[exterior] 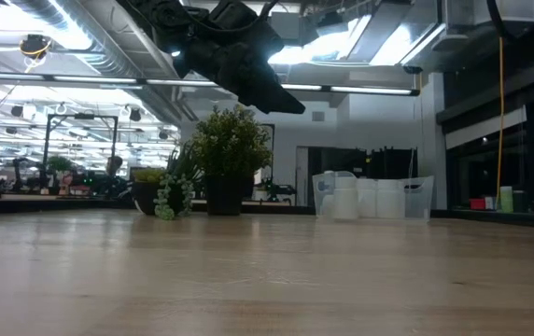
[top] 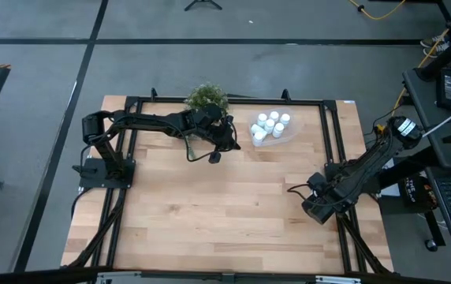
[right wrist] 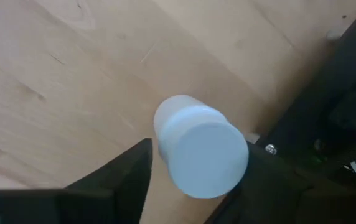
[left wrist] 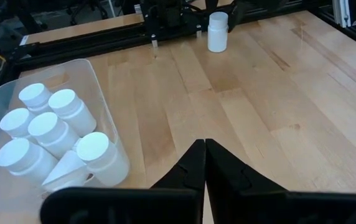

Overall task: Pick and place pill bottles into a basket
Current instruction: Put the white pill bottle into the transparent bin, then return to Home Position

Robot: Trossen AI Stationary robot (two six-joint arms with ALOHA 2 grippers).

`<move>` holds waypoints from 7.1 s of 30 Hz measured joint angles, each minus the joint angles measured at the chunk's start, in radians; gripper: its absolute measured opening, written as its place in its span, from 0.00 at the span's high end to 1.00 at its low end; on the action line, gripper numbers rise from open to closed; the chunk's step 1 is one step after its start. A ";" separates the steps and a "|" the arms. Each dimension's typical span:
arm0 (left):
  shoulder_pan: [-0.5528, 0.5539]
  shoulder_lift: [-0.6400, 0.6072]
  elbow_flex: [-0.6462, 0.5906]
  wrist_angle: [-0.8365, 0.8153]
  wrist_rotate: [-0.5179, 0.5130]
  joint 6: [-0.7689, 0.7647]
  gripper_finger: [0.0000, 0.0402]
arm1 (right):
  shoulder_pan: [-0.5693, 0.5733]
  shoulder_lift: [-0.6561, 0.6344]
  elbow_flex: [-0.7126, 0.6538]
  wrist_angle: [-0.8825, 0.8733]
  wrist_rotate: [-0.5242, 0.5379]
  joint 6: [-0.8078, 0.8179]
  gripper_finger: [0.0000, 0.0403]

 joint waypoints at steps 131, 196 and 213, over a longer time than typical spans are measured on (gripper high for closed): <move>0.046 0.000 0.000 -0.018 0.001 0.114 0.99 | -1.214 0.369 0.450 0.267 0.052 -1.825 0.62; 0.046 0.000 0.000 -0.040 0.001 0.128 0.99 | -1.214 0.380 0.453 0.257 0.027 -1.838 0.35; 0.049 0.000 0.000 0.070 -0.010 0.065 1.00 | -1.210 0.083 0.539 0.186 0.078 -1.828 0.71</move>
